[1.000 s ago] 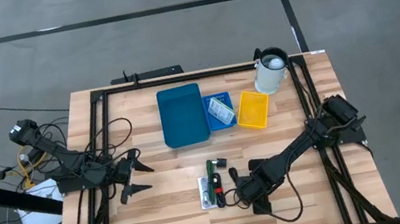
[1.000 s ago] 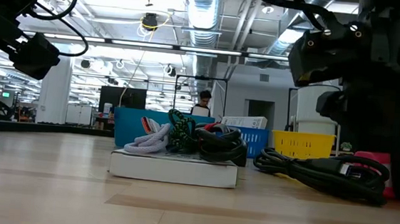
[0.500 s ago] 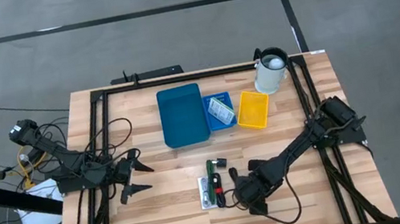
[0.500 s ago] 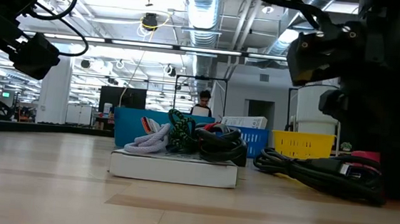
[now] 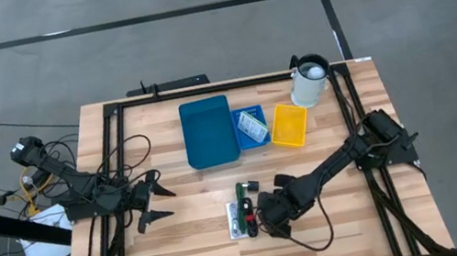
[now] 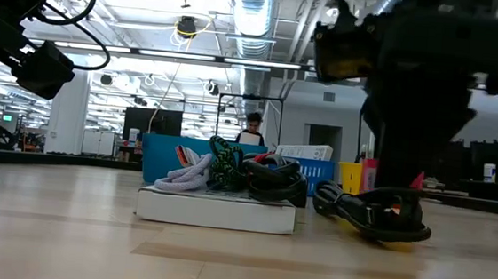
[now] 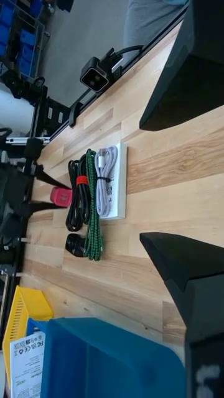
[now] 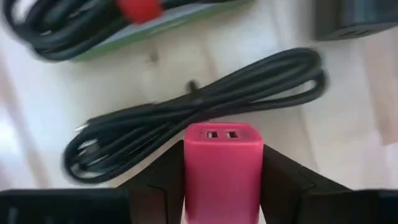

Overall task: Pick and place items into bin
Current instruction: Put the pink charger adapter into the yellow bin

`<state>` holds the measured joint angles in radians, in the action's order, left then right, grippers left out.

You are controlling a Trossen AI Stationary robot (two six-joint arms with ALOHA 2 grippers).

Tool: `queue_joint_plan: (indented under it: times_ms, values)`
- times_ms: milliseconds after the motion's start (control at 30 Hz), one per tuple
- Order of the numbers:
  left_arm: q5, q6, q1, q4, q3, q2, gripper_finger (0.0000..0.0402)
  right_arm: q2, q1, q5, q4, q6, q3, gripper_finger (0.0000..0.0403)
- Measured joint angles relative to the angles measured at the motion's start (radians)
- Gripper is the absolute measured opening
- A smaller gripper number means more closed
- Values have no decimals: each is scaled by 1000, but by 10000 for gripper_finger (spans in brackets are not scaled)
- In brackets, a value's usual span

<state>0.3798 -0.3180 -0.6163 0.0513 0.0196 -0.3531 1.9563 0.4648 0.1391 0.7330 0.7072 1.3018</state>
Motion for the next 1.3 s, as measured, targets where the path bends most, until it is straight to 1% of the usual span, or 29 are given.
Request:
queue_joint_plan:
  times_ms: [100, 400, 667, 833, 1100, 1167, 1300]
  values:
    - [0, 0, 0, 0, 0, 0, 270, -1, -17, 0, 50, 4, 0, 147]
    - [0, 0, 0, 0, 0, 0, 270, -3, -94, 2, 309, -4, 0, 144]
    - [0, 0, 0, 0, 0, 0, 270, -13, -166, 26, 452, -43, 16, 144]
    - [0, 0, 0, 0, 0, 0, 270, -13, -194, 110, 601, -71, 104, 144]
    - [0, 0, 0, 0, 0, 0, 270, -13, -253, 322, 828, -80, 303, 144]
    - [0, 0, 0, 0, 0, 0, 270, -14, -275, 358, 840, -87, 337, 144]
    - [0, 0, 0, 0, 0, 0, 270, -14, -332, 384, 837, -141, 375, 151]
